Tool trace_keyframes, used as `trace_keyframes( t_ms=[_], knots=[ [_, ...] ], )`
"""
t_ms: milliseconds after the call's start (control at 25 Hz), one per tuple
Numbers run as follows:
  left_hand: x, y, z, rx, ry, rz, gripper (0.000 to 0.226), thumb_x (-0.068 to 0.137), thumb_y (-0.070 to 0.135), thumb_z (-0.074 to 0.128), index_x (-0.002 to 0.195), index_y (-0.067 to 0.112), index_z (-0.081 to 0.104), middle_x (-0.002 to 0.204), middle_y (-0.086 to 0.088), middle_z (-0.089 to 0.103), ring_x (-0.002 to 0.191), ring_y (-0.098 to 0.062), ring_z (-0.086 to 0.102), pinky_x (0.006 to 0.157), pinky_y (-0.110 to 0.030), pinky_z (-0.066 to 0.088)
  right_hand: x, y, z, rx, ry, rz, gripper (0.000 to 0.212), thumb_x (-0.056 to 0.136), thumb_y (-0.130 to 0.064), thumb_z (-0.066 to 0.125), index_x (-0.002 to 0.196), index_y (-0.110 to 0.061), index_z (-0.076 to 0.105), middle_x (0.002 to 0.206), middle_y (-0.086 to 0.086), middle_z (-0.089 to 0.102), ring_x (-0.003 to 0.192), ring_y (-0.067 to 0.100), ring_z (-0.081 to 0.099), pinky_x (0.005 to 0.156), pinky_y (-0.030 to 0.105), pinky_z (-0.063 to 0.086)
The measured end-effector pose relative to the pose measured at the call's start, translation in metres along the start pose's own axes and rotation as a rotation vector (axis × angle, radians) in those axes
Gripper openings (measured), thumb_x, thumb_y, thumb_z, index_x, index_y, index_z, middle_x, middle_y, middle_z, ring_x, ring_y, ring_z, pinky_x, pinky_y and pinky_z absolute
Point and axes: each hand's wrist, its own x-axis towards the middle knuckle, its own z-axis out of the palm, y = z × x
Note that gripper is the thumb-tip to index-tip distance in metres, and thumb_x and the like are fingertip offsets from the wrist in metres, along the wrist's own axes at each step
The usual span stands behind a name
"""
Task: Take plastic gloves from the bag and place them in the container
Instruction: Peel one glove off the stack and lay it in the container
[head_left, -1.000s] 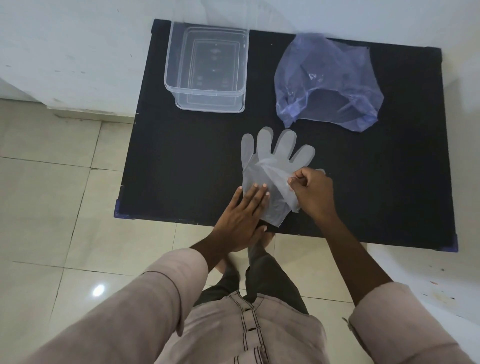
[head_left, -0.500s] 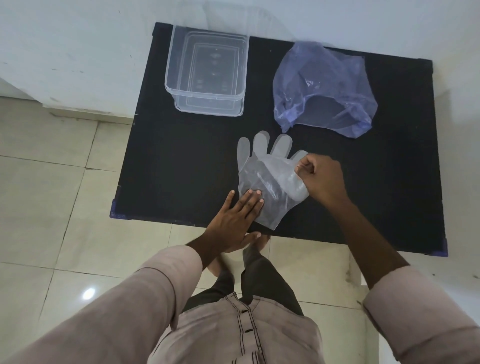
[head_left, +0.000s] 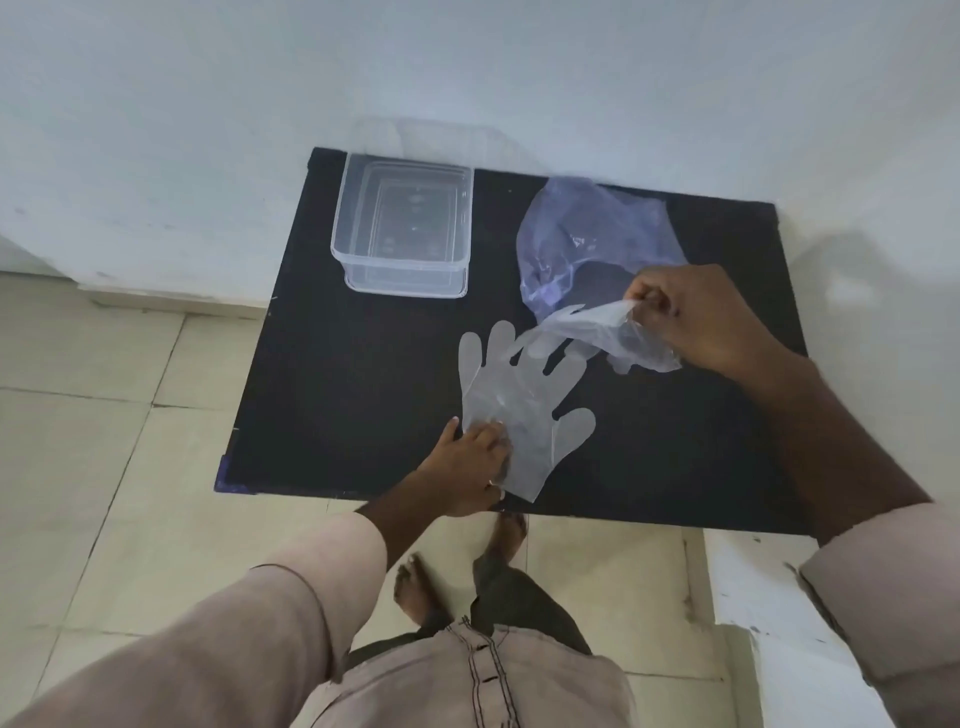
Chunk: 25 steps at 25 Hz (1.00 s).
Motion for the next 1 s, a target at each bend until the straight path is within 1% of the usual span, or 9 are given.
trace_keyframes(
  t_ms=[80, 160, 240, 280, 440, 640, 720, 800, 1000],
  knots=[
    [-0.005, 0.005, -0.041, -0.22, 0.194, -0.056, 0.064, 0.088, 0.036, 0.059, 0.144, 0.021, 0.033, 0.153, -0.005, 0.033, 0.14, -0.028, 0.033, 0.117, -0.048, 0.023, -0.005, -0.012, -0.013, -0.096, 0.024, -0.098, 0.01, 0.087, -0.015, 0.057, 0.092, -0.018, 0.066, 0.084, 0.004, 0.07, 0.07, 0.018, 0.058, 0.063, 0.035, 0.05],
    [-0.017, 0.01, -0.08, -0.377, 0.537, -0.095, 0.062, 0.08, 0.033, 0.07, 0.135, 0.022, 0.045, 0.141, -0.003, 0.046, 0.127, -0.024, 0.046, 0.109, -0.041, 0.036, -0.011, -0.025, -0.021, -0.181, 0.054, -0.187, 0.014, 0.086, -0.013, 0.054, 0.093, -0.016, 0.065, 0.086, 0.005, 0.069, 0.069, 0.019, 0.053, 0.062, 0.032, 0.044],
    [-0.031, 0.014, -0.109, -0.463, 0.805, -0.047, 0.069, 0.07, 0.037, 0.076, 0.131, 0.023, 0.048, 0.136, -0.004, 0.05, 0.122, -0.021, 0.048, 0.104, -0.037, 0.039, -0.017, -0.039, -0.027, -0.222, 0.073, -0.233, 0.015, 0.086, -0.014, 0.052, 0.095, -0.014, 0.064, 0.088, 0.006, 0.069, 0.073, 0.022, 0.056, 0.063, 0.031, 0.041],
    [-0.037, 0.015, -0.12, -0.485, 0.85, 0.017, 0.076, 0.066, 0.039, 0.077, 0.133, 0.023, 0.046, 0.138, -0.004, 0.048, 0.124, -0.021, 0.046, 0.105, -0.036, 0.038, -0.019, -0.046, -0.029, -0.23, 0.084, -0.246, 0.017, 0.086, -0.015, 0.05, 0.095, -0.014, 0.064, 0.089, 0.007, 0.068, 0.074, 0.023, 0.057, 0.063, 0.032, 0.043],
    [-0.05, 0.025, -0.145, -0.582, 0.655, 0.236, 0.085, 0.061, 0.04, 0.081, 0.134, 0.022, 0.043, 0.135, -0.003, 0.051, 0.121, -0.02, 0.049, 0.104, -0.039, 0.041, -0.026, -0.069, -0.037, -0.207, 0.08, -0.257, 0.019, 0.086, -0.015, 0.048, 0.095, -0.013, 0.065, 0.088, 0.007, 0.069, 0.072, 0.022, 0.054, 0.06, 0.027, 0.034],
    [-0.06, 0.025, -0.14, -0.778, 0.505, 0.228, 0.064, 0.064, 0.035, 0.078, 0.118, 0.022, 0.047, 0.091, 0.001, 0.062, 0.081, -0.022, 0.063, 0.078, -0.025, 0.052, -0.027, -0.084, -0.04, -0.179, 0.035, -0.181, 0.016, 0.091, -0.016, 0.052, 0.1, -0.015, 0.065, 0.088, 0.005, 0.069, 0.069, 0.017, 0.051, 0.054, 0.013, 0.025],
    [-0.067, 0.023, -0.136, -0.787, 0.544, 0.149, 0.053, 0.064, 0.036, 0.076, 0.11, 0.026, 0.051, 0.084, 0.007, 0.06, 0.077, -0.021, 0.062, 0.075, -0.027, 0.052, -0.024, -0.091, -0.038, -0.182, 0.037, -0.101, 0.018, 0.092, -0.017, 0.05, 0.102, -0.016, 0.065, 0.089, 0.007, 0.069, 0.071, 0.018, 0.054, 0.053, 0.016, 0.027],
    [-0.073, 0.025, -0.136, -0.696, 0.672, 0.053, 0.051, 0.062, 0.042, 0.075, 0.106, 0.029, 0.053, 0.092, 0.009, 0.059, 0.082, -0.016, 0.059, 0.078, -0.033, 0.055, -0.02, -0.099, -0.037, -0.187, 0.035, 0.008, 0.02, 0.093, -0.019, 0.05, 0.101, -0.014, 0.067, 0.091, 0.008, 0.069, 0.073, 0.019, 0.055, 0.054, 0.02, 0.031],
    [-0.097, 0.05, -0.164, -0.419, 0.967, -0.102, 0.061, 0.069, 0.049, 0.077, 0.122, 0.027, 0.057, 0.12, 0.004, 0.063, 0.104, -0.014, 0.061, 0.084, -0.035, 0.055, -0.014, -0.124, -0.037, -0.179, -0.06, 0.133, 0.014, 0.089, -0.021, 0.051, 0.085, -0.013, 0.062, 0.085, 0.008, 0.064, 0.082, 0.03, 0.061, 0.07, 0.037, 0.05]
  ],
)
